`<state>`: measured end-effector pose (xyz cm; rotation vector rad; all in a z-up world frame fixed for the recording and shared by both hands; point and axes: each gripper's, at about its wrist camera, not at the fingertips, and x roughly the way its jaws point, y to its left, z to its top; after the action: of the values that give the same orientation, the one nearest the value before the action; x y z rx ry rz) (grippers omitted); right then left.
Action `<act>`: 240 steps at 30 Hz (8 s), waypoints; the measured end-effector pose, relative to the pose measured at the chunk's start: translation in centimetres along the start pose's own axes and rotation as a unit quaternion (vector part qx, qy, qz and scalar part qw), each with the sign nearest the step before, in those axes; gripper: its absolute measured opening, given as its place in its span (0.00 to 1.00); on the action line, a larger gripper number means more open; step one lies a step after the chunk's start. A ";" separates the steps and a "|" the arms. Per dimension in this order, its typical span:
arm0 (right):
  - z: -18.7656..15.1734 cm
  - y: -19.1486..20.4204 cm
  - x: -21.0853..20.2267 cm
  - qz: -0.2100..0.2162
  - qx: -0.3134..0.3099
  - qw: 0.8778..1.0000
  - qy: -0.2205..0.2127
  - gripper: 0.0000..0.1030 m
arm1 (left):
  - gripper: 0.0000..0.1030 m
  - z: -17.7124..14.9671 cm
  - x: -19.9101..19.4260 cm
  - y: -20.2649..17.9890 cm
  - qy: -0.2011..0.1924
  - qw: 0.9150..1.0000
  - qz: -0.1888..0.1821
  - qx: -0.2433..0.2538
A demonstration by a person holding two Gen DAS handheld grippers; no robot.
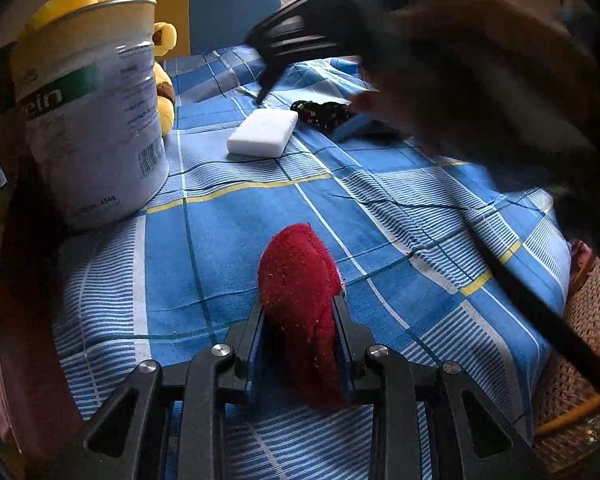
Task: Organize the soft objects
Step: 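Lower the right tool onto the white sponge and grasp it while the left tool holds the red sock, then carry the red sock into the gold tray and open the left tool, then carry the white sponge into the gold tray and open the right tool, then move both tools back over the bed toward the black wig and plastic bag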
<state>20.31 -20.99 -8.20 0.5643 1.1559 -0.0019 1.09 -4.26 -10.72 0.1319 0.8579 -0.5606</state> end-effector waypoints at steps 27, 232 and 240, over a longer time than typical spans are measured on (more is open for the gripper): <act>-7.6 -1.0 -1.4 -0.114 -0.246 0.959 0.079 0.54 | 0.30 -0.8 -0.4 0.4 -0.019 1.000 -0.003 -0.004; -21.3 19.8 -5.2 0.083 -0.459 0.884 -0.019 0.70 | 0.79 -6.8 -22.2 17.4 -0.087 0.938 0.264 -0.206; -16.3 13.8 -7.0 0.049 -0.380 0.922 -0.052 0.70 | 0.79 -5.3 -20.9 15.7 -0.082 0.952 0.239 -0.170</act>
<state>7.27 -4.15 -0.95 -0.0728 0.9273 0.4810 -5.21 19.47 -0.33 -0.0234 0.7139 0.0352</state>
